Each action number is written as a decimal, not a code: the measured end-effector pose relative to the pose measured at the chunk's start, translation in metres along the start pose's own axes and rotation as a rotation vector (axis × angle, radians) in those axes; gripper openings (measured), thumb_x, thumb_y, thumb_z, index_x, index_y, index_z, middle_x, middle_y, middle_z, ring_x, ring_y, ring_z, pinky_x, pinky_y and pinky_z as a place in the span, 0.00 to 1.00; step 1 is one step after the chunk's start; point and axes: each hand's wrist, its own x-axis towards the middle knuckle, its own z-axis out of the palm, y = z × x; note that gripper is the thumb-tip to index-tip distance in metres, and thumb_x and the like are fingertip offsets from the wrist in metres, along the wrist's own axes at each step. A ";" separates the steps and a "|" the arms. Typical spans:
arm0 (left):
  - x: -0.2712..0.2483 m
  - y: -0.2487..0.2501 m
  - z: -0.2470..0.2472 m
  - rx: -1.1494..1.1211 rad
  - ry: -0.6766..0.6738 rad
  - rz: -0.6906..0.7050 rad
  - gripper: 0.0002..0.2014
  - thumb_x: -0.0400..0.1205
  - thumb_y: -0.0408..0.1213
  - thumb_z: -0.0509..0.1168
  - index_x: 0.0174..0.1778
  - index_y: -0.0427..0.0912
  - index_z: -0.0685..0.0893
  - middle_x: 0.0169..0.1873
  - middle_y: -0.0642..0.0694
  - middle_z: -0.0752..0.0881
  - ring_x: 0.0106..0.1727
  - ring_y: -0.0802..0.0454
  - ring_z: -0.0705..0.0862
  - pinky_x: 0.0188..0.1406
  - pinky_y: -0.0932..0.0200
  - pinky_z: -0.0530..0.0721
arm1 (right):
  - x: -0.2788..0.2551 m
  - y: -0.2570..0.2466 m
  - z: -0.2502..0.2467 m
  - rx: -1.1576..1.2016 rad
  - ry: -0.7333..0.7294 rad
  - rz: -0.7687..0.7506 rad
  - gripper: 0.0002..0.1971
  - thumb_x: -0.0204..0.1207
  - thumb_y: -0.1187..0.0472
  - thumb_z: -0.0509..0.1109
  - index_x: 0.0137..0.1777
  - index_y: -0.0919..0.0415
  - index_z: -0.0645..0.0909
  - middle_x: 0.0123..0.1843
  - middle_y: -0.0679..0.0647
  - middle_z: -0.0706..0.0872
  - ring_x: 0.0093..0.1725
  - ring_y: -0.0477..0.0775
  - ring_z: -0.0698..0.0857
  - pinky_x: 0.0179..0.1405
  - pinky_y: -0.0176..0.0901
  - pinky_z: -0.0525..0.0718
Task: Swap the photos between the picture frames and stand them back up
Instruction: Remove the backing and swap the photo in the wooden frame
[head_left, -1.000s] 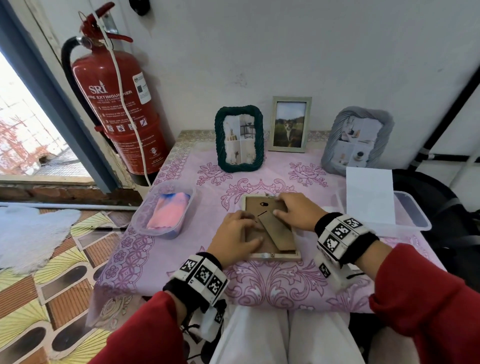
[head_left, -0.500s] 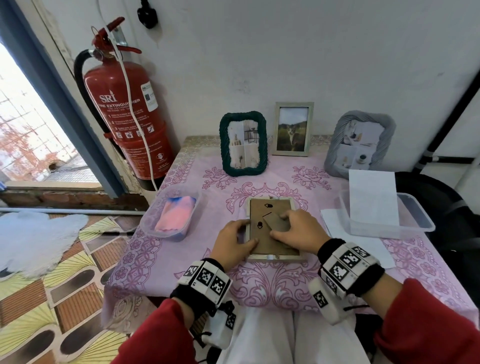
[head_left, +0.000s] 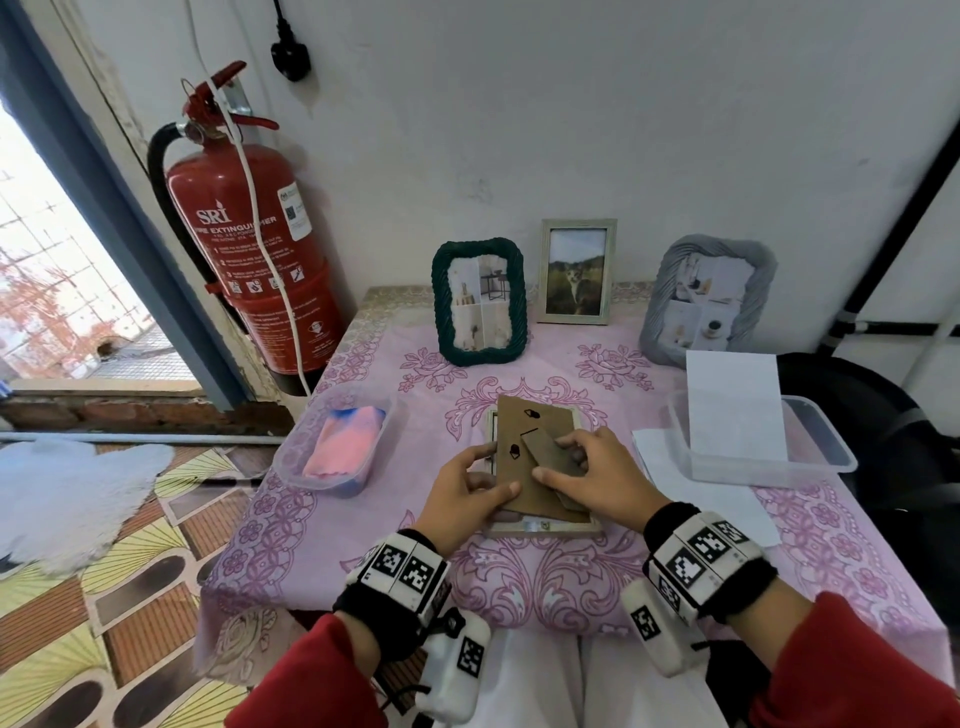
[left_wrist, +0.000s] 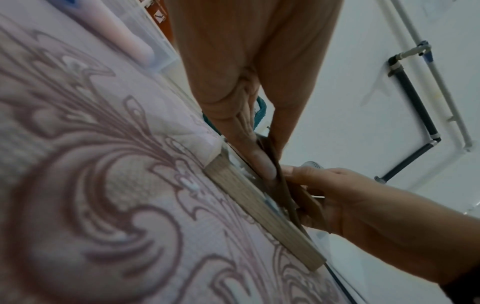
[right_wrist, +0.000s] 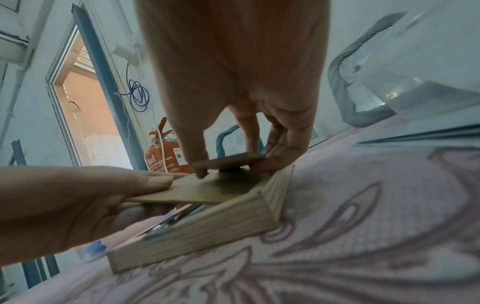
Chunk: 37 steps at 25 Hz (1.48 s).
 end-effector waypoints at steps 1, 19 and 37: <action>-0.001 0.000 -0.001 -0.004 0.013 0.018 0.27 0.77 0.21 0.67 0.71 0.37 0.70 0.39 0.33 0.85 0.34 0.49 0.89 0.37 0.54 0.91 | 0.000 0.001 0.000 0.030 0.008 -0.008 0.26 0.70 0.45 0.74 0.65 0.55 0.76 0.55 0.52 0.71 0.55 0.49 0.76 0.56 0.36 0.75; -0.008 -0.019 -0.086 0.467 0.381 0.144 0.25 0.82 0.22 0.59 0.77 0.31 0.66 0.73 0.36 0.74 0.74 0.43 0.73 0.75 0.49 0.70 | 0.006 0.031 -0.007 -0.026 -0.142 0.090 0.29 0.75 0.58 0.71 0.74 0.62 0.65 0.65 0.63 0.76 0.63 0.59 0.76 0.52 0.40 0.72; -0.015 -0.017 -0.059 1.117 0.237 0.030 0.28 0.83 0.29 0.54 0.80 0.43 0.60 0.79 0.42 0.59 0.79 0.46 0.59 0.75 0.52 0.58 | 0.003 0.029 -0.009 -0.015 -0.149 0.099 0.28 0.76 0.58 0.70 0.73 0.62 0.65 0.58 0.57 0.75 0.65 0.59 0.74 0.52 0.39 0.70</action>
